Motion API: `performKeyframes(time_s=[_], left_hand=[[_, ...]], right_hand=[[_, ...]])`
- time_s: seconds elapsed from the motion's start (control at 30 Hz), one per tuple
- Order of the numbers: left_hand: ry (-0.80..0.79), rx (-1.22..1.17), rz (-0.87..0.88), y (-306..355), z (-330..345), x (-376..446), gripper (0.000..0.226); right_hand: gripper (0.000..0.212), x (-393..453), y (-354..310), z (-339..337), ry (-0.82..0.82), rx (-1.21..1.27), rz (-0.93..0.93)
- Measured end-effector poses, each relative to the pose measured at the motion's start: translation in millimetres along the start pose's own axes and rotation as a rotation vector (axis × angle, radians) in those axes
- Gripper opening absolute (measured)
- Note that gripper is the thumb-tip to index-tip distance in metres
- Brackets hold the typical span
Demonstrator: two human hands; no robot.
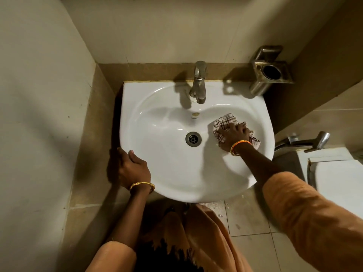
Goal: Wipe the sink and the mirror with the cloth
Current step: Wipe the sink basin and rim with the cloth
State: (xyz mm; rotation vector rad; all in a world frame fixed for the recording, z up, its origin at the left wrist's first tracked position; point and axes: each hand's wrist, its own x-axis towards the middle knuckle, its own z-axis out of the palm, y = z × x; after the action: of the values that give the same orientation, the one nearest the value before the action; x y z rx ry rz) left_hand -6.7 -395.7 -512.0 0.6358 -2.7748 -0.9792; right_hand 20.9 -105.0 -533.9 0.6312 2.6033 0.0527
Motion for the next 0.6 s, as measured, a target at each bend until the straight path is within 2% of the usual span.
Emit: performKeyframes(time_s=[0.07, 0.2, 0.3, 0.4, 0.47, 0.6], left_hand=[[-0.002, 0.001, -0.003, 0.1, 0.7, 0.0, 0.045], [-0.009, -0.028, -0.013, 1.0, -0.3, 0.5, 0.044], [-0.021, -0.047, -0.002, -3.0, 1.4, 1.9, 0.045], [-0.005, -0.044, -0.005, -4.1, 3.7, 3.4, 0.045], [-0.009, -0.045, 0.000, -2.9, 3.4, 3.2, 0.045], [-0.009, -0.014, 0.017, -5.1, 4.7, 5.6, 0.048]], right_hand=[[0.061, -12.7, -6.3, 4.1, -0.035, 0.020, 0.026], [0.064, -55.5, -21.0, 16.2, -0.204, 0.109, 0.052], [0.066, -82.2, -45.2, 16.3, -0.323, 0.181, -0.003], [0.077, -91.5, -99.9, 16.8, -0.440, 0.384, -0.102], [0.082, -90.3, -138.8, 12.1, -0.447, 0.516, -0.174], [0.064, -79.1, -180.3, -4.4, -0.425, 0.715, -0.199]])
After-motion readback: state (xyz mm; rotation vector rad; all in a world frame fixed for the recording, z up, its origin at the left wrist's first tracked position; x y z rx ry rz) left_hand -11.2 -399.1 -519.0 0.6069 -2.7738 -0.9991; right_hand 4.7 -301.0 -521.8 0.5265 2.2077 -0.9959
